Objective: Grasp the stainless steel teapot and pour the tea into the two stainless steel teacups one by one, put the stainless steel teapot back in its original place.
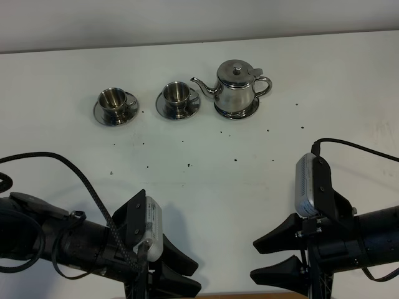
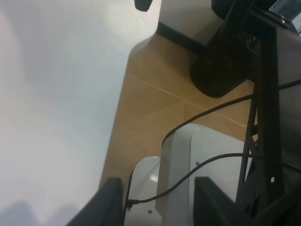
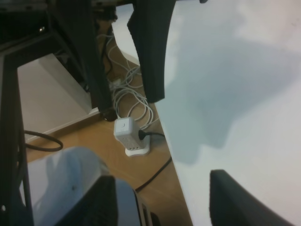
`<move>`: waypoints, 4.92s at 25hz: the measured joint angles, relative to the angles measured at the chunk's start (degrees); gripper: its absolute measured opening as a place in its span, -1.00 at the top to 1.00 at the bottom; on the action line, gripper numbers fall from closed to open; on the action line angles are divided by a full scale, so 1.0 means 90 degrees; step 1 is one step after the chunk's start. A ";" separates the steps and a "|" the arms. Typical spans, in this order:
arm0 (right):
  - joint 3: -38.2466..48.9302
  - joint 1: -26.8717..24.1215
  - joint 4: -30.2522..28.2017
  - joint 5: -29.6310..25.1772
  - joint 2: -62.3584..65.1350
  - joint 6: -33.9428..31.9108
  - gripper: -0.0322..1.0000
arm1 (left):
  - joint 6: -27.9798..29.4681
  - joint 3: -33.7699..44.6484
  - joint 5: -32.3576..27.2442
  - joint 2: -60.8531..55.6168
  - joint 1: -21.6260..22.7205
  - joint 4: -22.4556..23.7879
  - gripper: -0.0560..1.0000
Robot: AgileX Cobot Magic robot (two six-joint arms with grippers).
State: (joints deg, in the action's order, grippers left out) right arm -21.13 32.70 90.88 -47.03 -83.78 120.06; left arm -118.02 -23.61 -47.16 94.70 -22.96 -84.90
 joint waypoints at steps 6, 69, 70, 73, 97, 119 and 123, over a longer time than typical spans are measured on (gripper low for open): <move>0.0000 0.0000 0.0000 0.0000 0.0000 0.0000 0.08 | 0.0000 0.0000 0.0000 0.0000 0.0000 0.0000 0.11; -0.2619 0.0000 -0.0152 0.3519 0.0060 -0.2589 0.12 | 1.5392 -0.0691 -0.1914 -0.6429 0.0000 1.0632 0.16; -0.2657 0.0000 -0.0286 0.3519 0.0105 -0.2731 0.12 | 1.5398 -0.0581 -0.1862 -0.6429 0.0000 1.0652 0.16; -0.2729 0.0000 -0.0648 0.3519 0.0284 -0.3002 0.12 | 1.5361 -0.0374 -0.1723 -0.6429 0.0000 1.0654 0.16; -0.2745 0.0000 -0.0831 0.3164 0.0432 -0.3106 0.21 | 1.3581 -0.0291 -0.1527 -1.0140 0.0000 0.9433 0.17; -0.3176 0.0000 -0.0817 0.2828 0.0438 -0.3292 0.14 | 1.3572 -0.0289 -0.1533 -1.0230 0.2202 0.9399 0.17; -0.3176 0.0000 -0.0817 0.2821 0.0438 -0.3297 0.14 | 1.3572 -0.0289 -0.1533 -1.0230 0.2209 0.9399 0.17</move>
State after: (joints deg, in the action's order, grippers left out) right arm -49.71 32.70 83.52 -21.64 -79.84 90.39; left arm 4.13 -26.21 -60.96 2.64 -3.08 -0.30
